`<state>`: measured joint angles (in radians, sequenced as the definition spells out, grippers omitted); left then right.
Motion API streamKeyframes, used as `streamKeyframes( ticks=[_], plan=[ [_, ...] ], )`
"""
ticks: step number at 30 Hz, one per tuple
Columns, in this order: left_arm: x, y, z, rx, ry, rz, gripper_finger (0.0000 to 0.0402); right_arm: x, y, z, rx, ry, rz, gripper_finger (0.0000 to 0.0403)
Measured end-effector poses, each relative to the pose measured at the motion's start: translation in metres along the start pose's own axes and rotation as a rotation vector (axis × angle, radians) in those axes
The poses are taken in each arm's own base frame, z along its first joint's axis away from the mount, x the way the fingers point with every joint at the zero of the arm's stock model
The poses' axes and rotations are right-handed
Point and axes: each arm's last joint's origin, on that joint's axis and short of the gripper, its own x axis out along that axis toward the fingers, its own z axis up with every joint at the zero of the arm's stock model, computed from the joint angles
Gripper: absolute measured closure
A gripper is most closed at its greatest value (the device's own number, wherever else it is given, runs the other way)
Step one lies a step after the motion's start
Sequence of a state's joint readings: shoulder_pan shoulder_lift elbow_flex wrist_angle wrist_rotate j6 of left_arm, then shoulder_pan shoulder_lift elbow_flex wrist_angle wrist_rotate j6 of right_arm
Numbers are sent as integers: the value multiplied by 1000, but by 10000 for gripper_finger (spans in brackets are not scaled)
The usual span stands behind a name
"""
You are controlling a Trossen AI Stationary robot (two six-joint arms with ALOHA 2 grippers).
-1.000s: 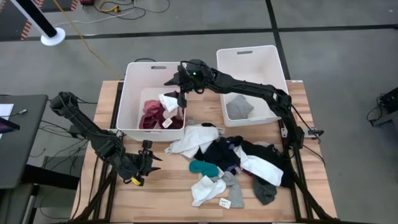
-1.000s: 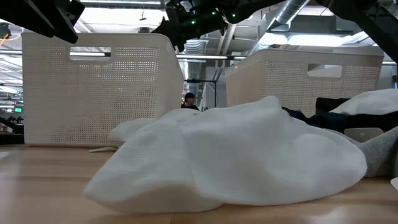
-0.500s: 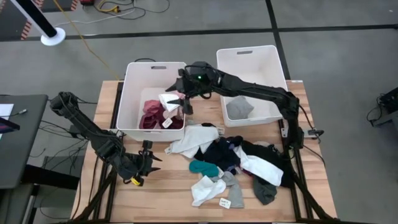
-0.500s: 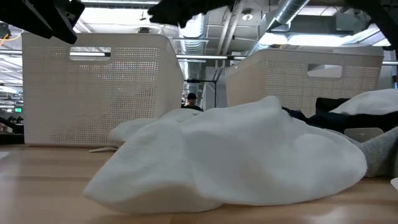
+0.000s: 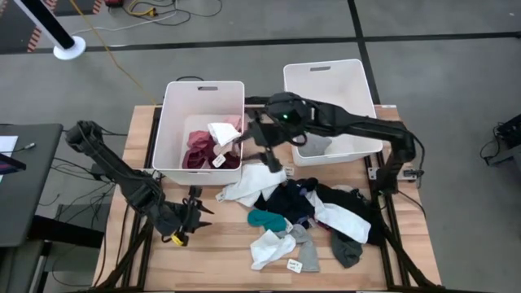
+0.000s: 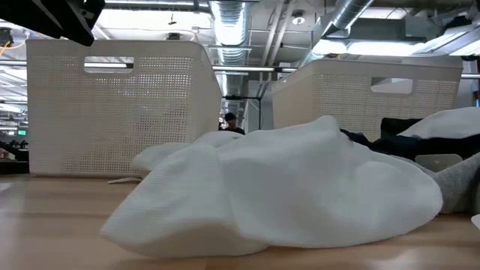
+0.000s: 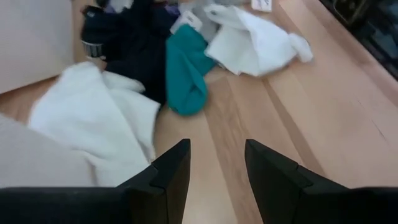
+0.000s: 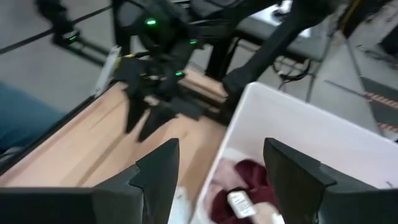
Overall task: Sort clothes
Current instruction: Put the white underwear into the left white bin
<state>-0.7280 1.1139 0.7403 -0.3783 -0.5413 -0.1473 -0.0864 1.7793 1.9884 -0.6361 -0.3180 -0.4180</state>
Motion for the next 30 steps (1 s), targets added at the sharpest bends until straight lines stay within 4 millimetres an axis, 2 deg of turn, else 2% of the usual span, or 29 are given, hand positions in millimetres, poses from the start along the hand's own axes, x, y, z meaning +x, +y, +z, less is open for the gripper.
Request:
streamKeyframes(
  ticks=[10,22,30],
  plan=[
    [42,-18,-8,117,90,11,253,-21,47,10,19,122,134,155],
    [83,-8,-13,140,127,153,253,-22,96,0,106,398,231,155],
    [111,0,-15,139,106,225,253,-26,126,0,174,512,295,155]
  ],
)
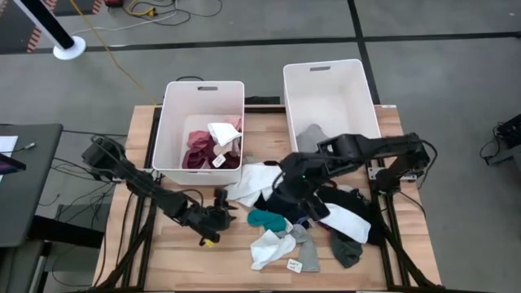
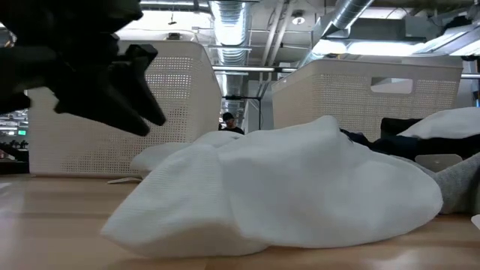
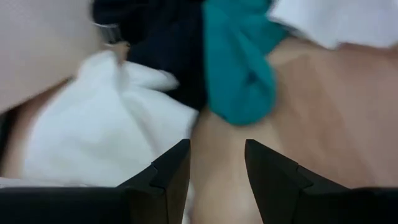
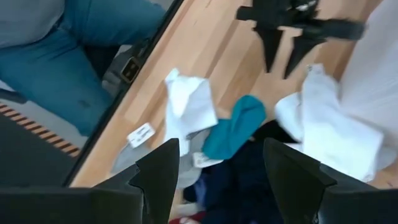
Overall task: Sort clothes
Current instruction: Put the white underwear into the left white bin
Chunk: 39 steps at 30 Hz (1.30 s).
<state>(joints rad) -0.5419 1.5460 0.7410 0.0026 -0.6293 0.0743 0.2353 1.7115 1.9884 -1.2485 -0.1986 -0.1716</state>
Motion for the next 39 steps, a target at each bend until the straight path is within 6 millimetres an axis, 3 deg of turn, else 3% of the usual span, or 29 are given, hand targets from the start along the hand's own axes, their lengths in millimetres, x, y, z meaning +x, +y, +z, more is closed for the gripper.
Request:
streamKeyframes(
  ticks=[4,13,19,22,30,39],
  plan=[
    [8,3,1,16,-9,90,253,2,12,0,24,21,23,155],
    [14,11,0,-8,-2,69,253,6,37,2,25,40,0,155],
    [24,6,-4,19,14,48,247,8,51,2,31,45,-26,155],
    [31,4,-7,22,31,124,232,10,58,2,36,49,-38,155],
    [40,13,-9,-21,42,211,190,30,71,-5,71,100,-26,155],
    [52,31,-15,-123,77,145,190,55,78,-15,118,136,-46,155]
  ],
)
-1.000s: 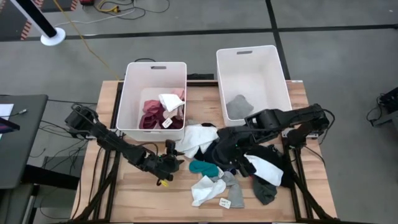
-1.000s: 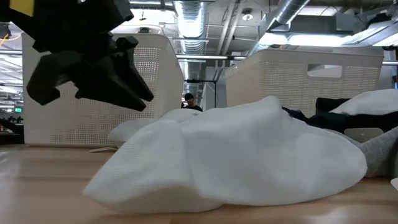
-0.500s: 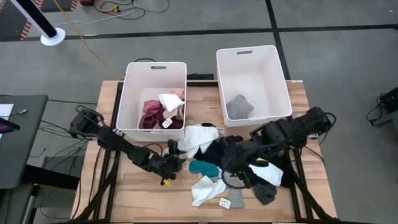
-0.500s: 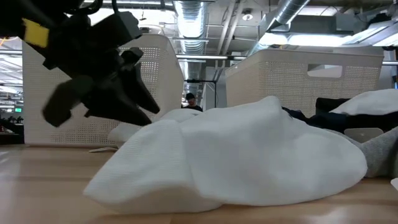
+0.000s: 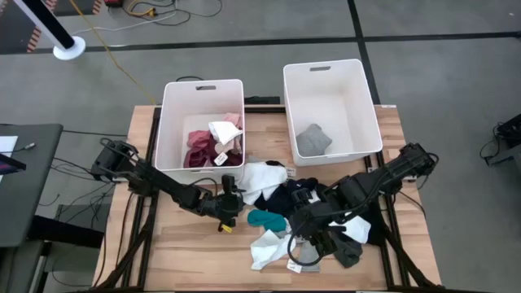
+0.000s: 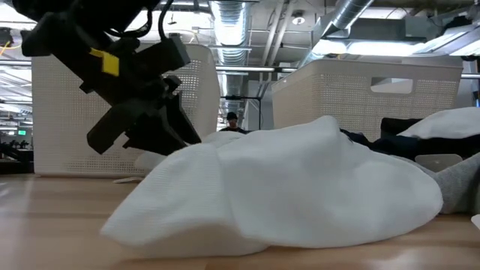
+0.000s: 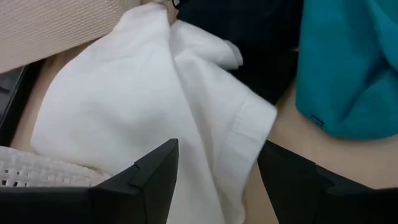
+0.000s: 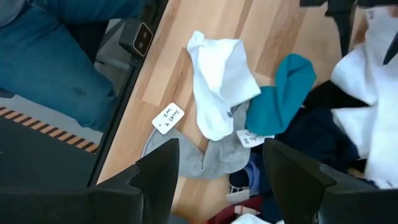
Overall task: Sort clothes
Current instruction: Put the white underwear into the left white bin
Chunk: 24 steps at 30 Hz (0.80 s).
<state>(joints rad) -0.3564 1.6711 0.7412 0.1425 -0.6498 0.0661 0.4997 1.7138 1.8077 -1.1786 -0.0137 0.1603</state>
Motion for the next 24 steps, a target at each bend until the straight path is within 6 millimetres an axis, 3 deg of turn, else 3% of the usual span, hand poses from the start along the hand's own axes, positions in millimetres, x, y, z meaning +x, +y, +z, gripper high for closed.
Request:
streamKeyframes(
  ticks=[10,24],
  plan=[
    [2,3,0,-38,-1,9,237,17,20,-2,-1,-52,22,155],
    [2,2,0,-26,-1,-33,390,26,36,2,-34,-130,32,155]
  ],
)
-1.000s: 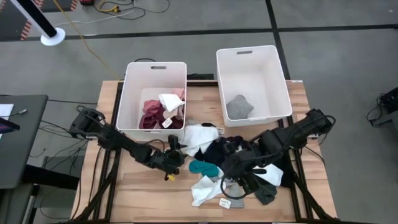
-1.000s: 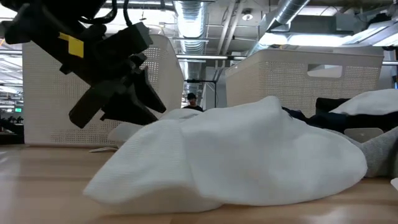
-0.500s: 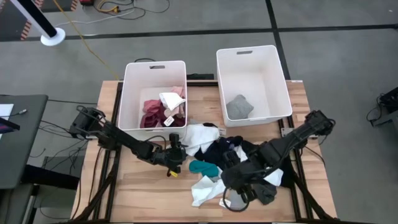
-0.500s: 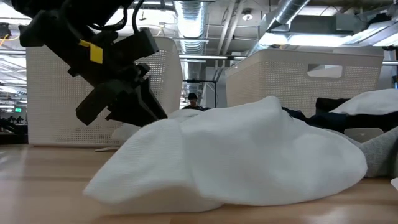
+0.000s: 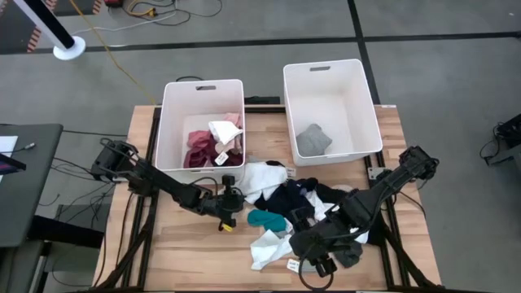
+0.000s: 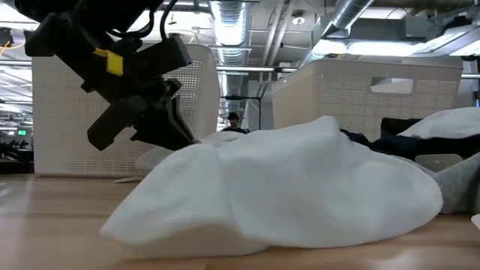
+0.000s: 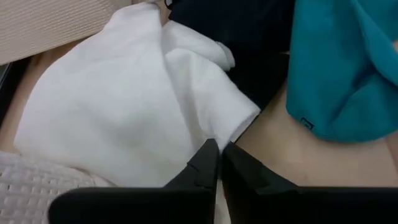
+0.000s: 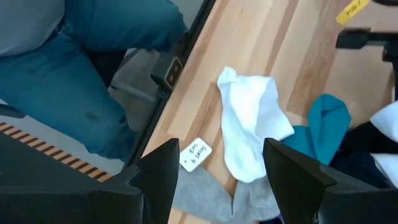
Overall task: Sort clothes
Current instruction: Put the white underwear into the left white bin
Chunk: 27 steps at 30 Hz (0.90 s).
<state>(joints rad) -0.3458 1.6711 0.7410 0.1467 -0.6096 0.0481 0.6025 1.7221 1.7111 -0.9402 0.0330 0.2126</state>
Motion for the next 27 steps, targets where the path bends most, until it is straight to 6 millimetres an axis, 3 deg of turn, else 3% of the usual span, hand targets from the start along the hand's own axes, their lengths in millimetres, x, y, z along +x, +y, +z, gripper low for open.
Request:
streamKeyframes(
  ticks=[12,21,27],
  plan=[
    [-6,-9,3,29,-40,-24,399,3,7,-1,34,-30,-52,155],
    [-18,-22,23,62,-128,-56,399,39,3,-24,74,-11,-125,155],
    [-29,-30,42,108,-170,-64,400,63,1,-34,80,-100,-162,155]
  ],
)
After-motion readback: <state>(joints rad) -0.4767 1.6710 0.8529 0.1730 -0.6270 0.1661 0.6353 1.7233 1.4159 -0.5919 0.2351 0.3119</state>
